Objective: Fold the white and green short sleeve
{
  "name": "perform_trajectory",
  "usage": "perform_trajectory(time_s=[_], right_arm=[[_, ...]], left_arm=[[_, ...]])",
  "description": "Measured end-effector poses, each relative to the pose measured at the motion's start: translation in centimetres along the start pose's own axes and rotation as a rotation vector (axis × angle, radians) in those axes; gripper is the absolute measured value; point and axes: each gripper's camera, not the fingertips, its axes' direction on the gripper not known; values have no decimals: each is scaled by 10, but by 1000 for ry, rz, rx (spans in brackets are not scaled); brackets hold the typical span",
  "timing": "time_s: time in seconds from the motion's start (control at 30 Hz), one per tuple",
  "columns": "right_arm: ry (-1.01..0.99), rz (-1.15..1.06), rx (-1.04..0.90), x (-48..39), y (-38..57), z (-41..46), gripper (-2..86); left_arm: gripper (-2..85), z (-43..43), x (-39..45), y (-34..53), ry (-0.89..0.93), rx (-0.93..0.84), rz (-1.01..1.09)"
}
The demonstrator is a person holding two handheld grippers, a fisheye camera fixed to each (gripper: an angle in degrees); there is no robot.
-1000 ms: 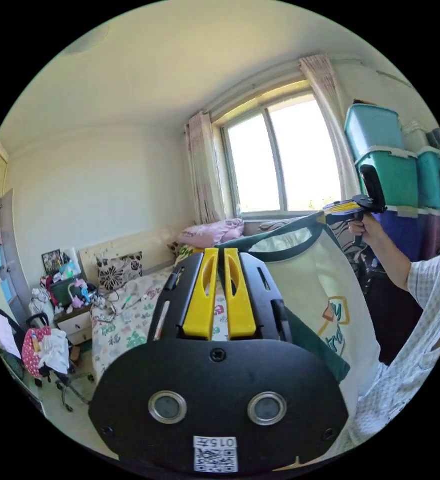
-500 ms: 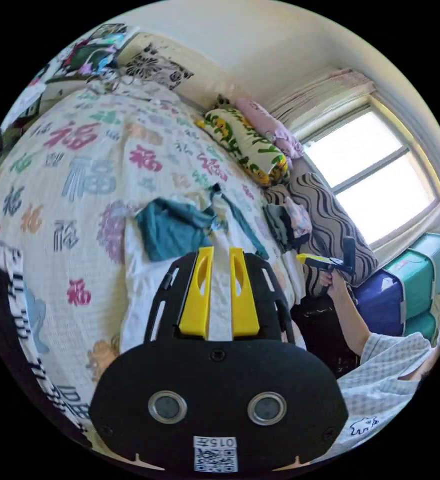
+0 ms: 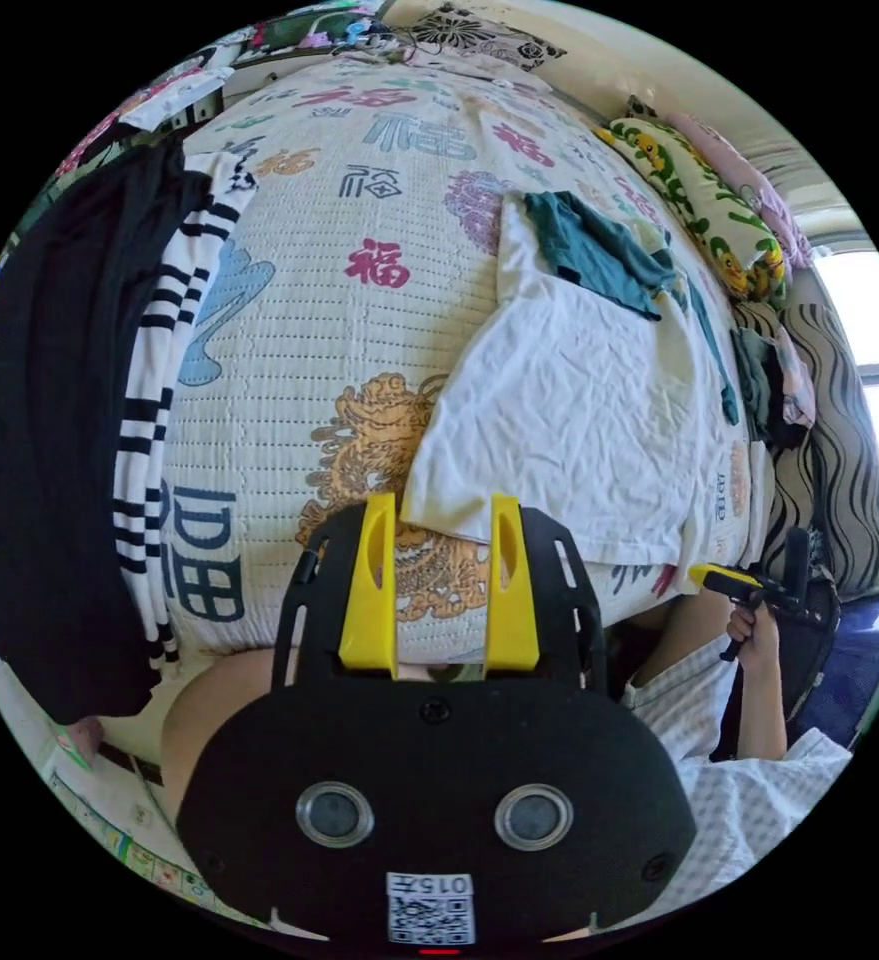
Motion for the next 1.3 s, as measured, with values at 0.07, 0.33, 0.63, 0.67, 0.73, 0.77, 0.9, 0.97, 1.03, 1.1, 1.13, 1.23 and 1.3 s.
perform_trajectory(time_s=[0.07,0.33,0.63,0.67,0.73,0.77,0.9,0.97,1.03,1.1,1.13,1.23,1.3], right_arm=[[-59,6,43,8,7,-32,7],[-243,130,309,55,82,-173,-3],[-474,110,469,58,189,-287,-4],[-501,104,482,55,196,-298,-4],[-525,95,492,50,196,-314,-4],[-514,79,484,47,185,-328,-4],[-422,57,472,35,114,-384,-4],[-421,21,508,14,54,-438,-4],[-404,-6,560,-14,14,-487,-4],[-316,-52,610,-54,-13,-537,-3],[-279,-92,650,-83,-21,-568,-3],[-212,-200,746,-145,-16,-631,-3],[-206,-265,785,-170,-2,-656,-2]], left_arm=[[95,-6,-8,-5,-59,-5,-2],[-2,-92,-59,23,276,77,50],[-7,-264,-147,148,683,372,55],[-7,-278,-156,156,718,393,53],[-7,-292,-165,153,755,411,58],[-6,-296,-168,139,759,403,59],[-7,-297,-165,50,841,365,27],[-7,-328,-154,-20,884,418,-8],[-7,-373,-136,-66,928,490,-5],[-8,-432,-113,-95,903,579,25],[-7,-475,-96,-105,855,633,61],[-7,-570,-65,-95,823,781,179],[-6,-609,-59,-77,797,823,236]])
